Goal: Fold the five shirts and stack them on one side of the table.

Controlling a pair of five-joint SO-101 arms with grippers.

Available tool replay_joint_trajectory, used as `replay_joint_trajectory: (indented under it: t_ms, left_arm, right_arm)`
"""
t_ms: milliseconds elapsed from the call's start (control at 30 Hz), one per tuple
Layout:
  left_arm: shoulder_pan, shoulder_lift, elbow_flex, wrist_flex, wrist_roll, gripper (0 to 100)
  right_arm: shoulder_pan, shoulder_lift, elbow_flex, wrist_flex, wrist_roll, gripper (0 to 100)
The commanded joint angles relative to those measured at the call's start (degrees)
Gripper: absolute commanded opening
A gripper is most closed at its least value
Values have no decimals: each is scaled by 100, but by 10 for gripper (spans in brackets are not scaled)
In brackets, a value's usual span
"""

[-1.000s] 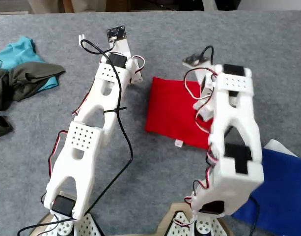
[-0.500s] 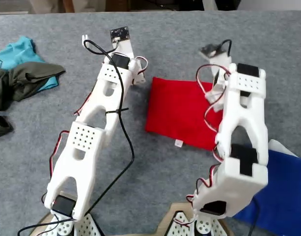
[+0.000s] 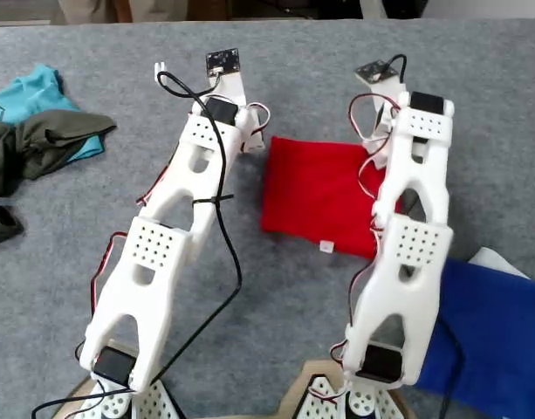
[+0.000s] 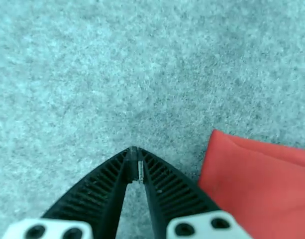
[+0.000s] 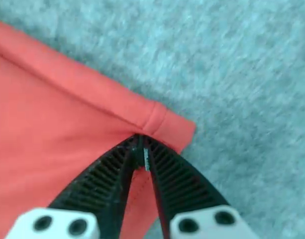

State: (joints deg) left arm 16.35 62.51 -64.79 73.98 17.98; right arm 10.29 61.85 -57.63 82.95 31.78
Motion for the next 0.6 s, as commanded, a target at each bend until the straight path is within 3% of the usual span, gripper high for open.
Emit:
replay_joint_trajectory:
  t_ms: [0,133,300,567]
  left_arm:
    - [9,-75,-281,-79,-44,19]
    - [9,-75,-281,-79,-44,19]
    - [9,-75,-281,-62,-44,19]
    - [0,-75,-281,-62,-44,19]
  right_arm:
    - [-136,743,-2352,589,-35,5]
    - [-391,1191,-3495,949,-26,5]
    - [-532,1218,-3556,826,-53,5]
    - [-462,119,-3793,1899,-229,5]
